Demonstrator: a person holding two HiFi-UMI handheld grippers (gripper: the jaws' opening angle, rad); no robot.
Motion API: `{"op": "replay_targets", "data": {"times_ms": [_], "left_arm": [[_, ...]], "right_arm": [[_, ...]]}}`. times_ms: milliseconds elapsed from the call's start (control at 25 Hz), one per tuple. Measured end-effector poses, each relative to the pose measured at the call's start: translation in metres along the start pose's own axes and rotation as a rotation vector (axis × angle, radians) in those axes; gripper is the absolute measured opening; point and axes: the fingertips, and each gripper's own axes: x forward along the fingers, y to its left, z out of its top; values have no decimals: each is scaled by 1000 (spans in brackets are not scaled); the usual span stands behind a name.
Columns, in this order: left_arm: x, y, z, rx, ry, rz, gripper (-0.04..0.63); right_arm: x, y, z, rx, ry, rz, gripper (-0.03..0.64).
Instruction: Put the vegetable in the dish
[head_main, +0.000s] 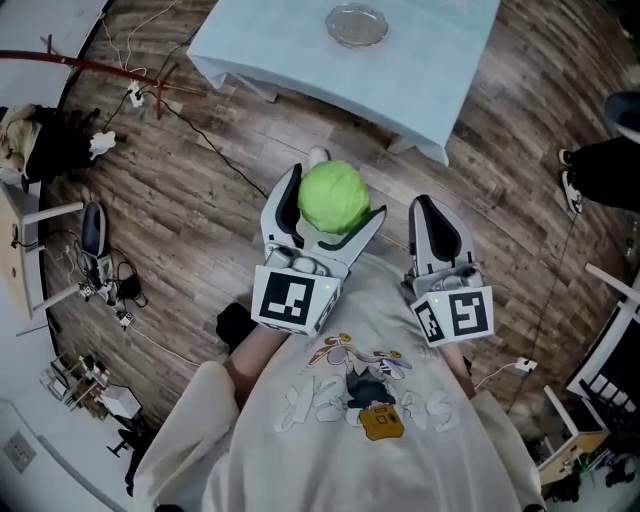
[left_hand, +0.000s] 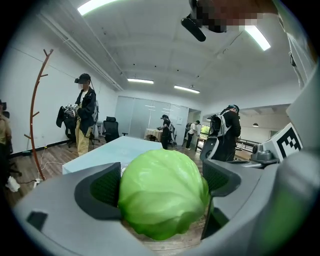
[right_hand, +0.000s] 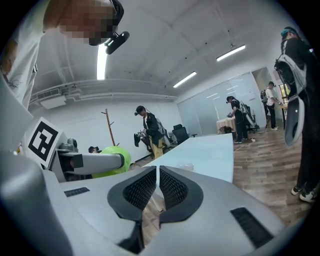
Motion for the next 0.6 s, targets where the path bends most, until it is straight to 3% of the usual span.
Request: {"op": "replay_targets", "data": {"times_ms": [320,600], "left_arm": [[64,55,19,-29,52,-67,518],[103,118,52,-48,74,-152,517]], "right_arm": [[85,-14,29,-2,17,-37,25],[165,-15,68,-25,1,-142,25]]}}
